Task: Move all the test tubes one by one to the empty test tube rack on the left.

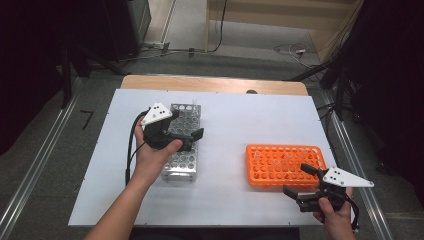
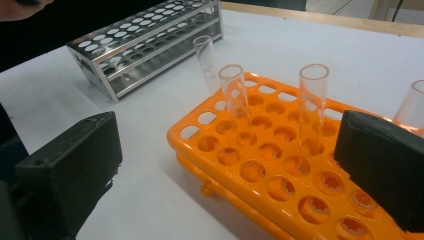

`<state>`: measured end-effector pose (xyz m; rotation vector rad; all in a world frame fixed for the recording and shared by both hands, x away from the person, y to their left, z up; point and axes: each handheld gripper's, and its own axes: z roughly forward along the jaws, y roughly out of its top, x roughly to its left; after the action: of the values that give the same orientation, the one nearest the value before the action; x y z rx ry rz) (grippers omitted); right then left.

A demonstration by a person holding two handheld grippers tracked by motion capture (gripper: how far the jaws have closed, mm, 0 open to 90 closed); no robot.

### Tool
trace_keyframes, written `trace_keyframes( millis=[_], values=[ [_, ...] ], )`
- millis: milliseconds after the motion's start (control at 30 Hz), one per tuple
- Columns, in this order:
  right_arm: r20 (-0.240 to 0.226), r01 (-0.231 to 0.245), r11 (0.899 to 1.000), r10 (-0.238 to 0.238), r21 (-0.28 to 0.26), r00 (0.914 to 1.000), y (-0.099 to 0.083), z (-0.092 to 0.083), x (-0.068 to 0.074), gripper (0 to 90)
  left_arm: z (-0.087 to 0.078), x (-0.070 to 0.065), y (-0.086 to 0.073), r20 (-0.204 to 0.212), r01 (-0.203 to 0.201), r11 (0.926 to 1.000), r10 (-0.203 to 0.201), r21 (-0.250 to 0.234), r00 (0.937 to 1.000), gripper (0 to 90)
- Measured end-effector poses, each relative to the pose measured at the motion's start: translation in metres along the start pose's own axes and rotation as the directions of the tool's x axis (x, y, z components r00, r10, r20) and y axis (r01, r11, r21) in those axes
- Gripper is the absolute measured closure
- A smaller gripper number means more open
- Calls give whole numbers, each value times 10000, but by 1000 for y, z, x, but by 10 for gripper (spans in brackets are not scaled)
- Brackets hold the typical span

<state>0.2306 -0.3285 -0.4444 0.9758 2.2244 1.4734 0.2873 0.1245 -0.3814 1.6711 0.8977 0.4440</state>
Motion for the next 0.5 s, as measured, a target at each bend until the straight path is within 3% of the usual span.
trace_keyframes(
  millis=[500],
  values=[
    [825, -337, 9994, 339, -29, 9960, 3, -1, -19, 0, -44, -16, -33, -161, 57, 9995, -62, -321, 9999, 0]
  ],
)
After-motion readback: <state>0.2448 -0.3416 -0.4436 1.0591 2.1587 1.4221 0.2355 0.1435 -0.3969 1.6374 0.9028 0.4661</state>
